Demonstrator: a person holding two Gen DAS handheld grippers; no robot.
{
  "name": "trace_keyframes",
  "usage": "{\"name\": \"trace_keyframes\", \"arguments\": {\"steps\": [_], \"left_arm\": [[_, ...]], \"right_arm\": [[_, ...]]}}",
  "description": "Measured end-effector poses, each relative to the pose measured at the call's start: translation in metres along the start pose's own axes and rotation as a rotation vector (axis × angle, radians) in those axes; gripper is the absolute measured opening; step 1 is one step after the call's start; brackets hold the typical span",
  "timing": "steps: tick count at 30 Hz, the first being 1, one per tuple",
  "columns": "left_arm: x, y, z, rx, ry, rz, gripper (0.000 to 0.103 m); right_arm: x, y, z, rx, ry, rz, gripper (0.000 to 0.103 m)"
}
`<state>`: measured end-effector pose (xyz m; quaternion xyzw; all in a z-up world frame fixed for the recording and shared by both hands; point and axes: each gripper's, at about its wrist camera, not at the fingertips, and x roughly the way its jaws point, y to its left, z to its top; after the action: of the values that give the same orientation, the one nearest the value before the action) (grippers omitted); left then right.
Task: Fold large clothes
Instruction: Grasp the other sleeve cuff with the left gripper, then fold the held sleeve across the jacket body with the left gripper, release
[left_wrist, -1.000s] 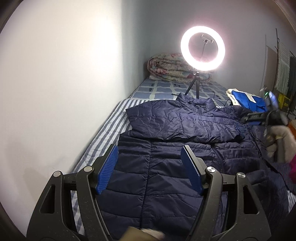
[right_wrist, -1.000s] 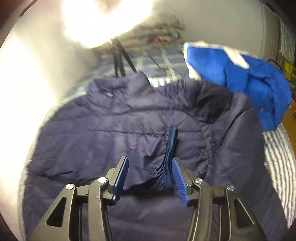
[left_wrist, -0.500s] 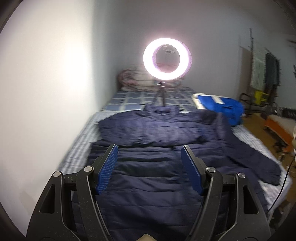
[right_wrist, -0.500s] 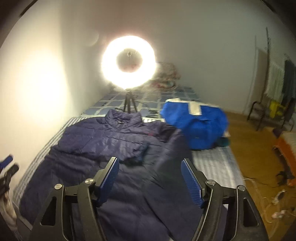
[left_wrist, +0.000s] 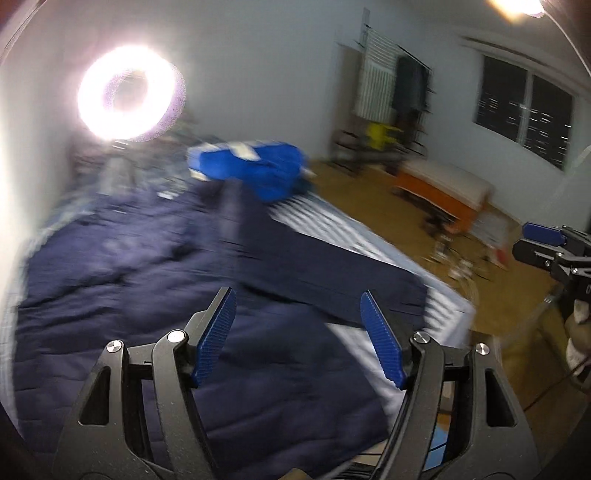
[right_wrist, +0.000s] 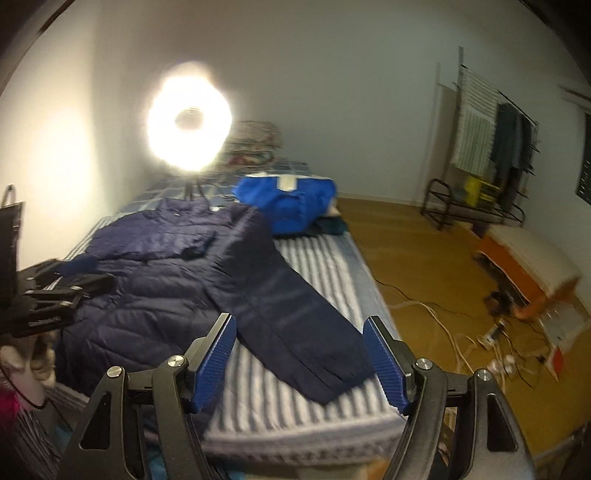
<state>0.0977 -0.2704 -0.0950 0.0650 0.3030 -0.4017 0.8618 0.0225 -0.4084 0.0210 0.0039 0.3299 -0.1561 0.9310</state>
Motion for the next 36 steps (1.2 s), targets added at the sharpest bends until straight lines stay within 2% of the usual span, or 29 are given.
{"name": "trace_keyframes", "arguments": {"steps": [3, 8, 12, 20, 24, 28, 29, 30, 31, 32, 36], "left_arm": [[0.034, -0.043, -0.001, 0.045, 0.079, -0.092, 0.068], [0.091, -0.106, -0.004, 0.118, 0.223, -0.234, 0.068], [0.135, -0.155, -0.006, 0.201, 0.312, -0.274, 0.068], [0.213, -0.198, -0.022, 0.306, 0.472, -0.226, 0.068], [0.244, -0.213, -0.035, 0.397, 0.523, -0.111, 0.07], [0.257, -0.213, -0.042, 0.407, 0.548, -0.065, 0.068], [0.259, -0.212, -0.042, 0.399, 0.549, -0.07, 0.053], [0.26, -0.211, -0.042, 0.395, 0.553, -0.071, 0.033], [0.26, -0.209, -0.041, 0.387, 0.557, -0.076, 0.028], [0.26, -0.208, -0.039, 0.377, 0.557, -0.088, 0.018], [0.251, -0.199, -0.023, 0.323, 0.534, -0.129, 0.004]], "right_arm": [[-0.013, -0.026, -0.018, 0.053, 0.023, -0.034, 0.074], [-0.02, -0.048, -0.04, 0.064, 0.058, -0.102, 0.074], [-0.025, -0.063, -0.054, 0.09, 0.08, -0.131, 0.074], [-0.029, -0.09, -0.07, 0.145, 0.1, -0.181, 0.073], [-0.024, -0.098, -0.075, 0.171, 0.109, -0.184, 0.073], [-0.019, -0.1, -0.078, 0.185, 0.115, -0.176, 0.073], [-0.017, -0.099, -0.079, 0.185, 0.117, -0.176, 0.073], [-0.016, -0.099, -0.079, 0.185, 0.119, -0.172, 0.073], [-0.013, -0.098, -0.079, 0.186, 0.121, -0.168, 0.073], [-0.012, -0.098, -0.079, 0.187, 0.122, -0.165, 0.073], [-0.007, -0.092, -0.08, 0.183, 0.127, -0.15, 0.073]]}}
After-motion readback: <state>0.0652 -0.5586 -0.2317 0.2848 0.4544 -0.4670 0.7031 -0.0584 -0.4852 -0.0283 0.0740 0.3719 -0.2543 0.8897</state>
